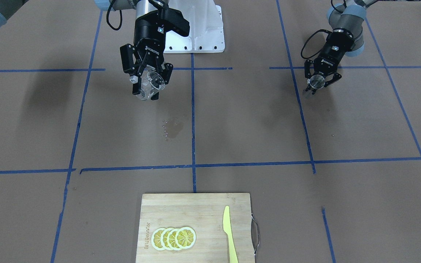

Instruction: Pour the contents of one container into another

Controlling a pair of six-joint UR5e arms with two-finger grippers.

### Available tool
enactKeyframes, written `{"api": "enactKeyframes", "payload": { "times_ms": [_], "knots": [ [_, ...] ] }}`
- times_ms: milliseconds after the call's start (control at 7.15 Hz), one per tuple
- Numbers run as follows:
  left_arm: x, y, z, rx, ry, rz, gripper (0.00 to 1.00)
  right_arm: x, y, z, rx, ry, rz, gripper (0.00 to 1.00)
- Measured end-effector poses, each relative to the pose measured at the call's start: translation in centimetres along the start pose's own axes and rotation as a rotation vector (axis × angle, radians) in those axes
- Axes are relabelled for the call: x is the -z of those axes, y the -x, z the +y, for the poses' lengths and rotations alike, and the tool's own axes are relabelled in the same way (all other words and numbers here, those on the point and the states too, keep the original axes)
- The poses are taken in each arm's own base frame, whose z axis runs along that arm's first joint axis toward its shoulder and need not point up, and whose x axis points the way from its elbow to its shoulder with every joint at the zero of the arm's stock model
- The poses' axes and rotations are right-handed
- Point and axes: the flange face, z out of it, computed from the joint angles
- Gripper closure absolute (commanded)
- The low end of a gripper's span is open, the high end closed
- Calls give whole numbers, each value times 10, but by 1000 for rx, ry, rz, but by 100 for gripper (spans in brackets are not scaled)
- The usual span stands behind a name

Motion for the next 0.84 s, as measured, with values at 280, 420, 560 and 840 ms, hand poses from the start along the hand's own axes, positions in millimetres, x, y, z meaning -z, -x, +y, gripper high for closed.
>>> {"api": "enactKeyframes", "payload": {
  "times_ms": [280, 420, 560, 840],
  "knots": [
    [0, 0, 1, 4, 7, -2, 100, 0, 0, 1, 1, 0, 1, 100],
    [-1, 1, 2, 22, 9, -3, 100, 0, 0, 1, 2, 0, 1, 100],
    [-2, 1, 3, 38, 15, -7, 100, 0, 0, 2, 3, 1, 1, 100],
    [-6, 1, 5, 64, 29, -23, 100, -1, 0, 2, 4, 1, 2, 100]
  ]
}}
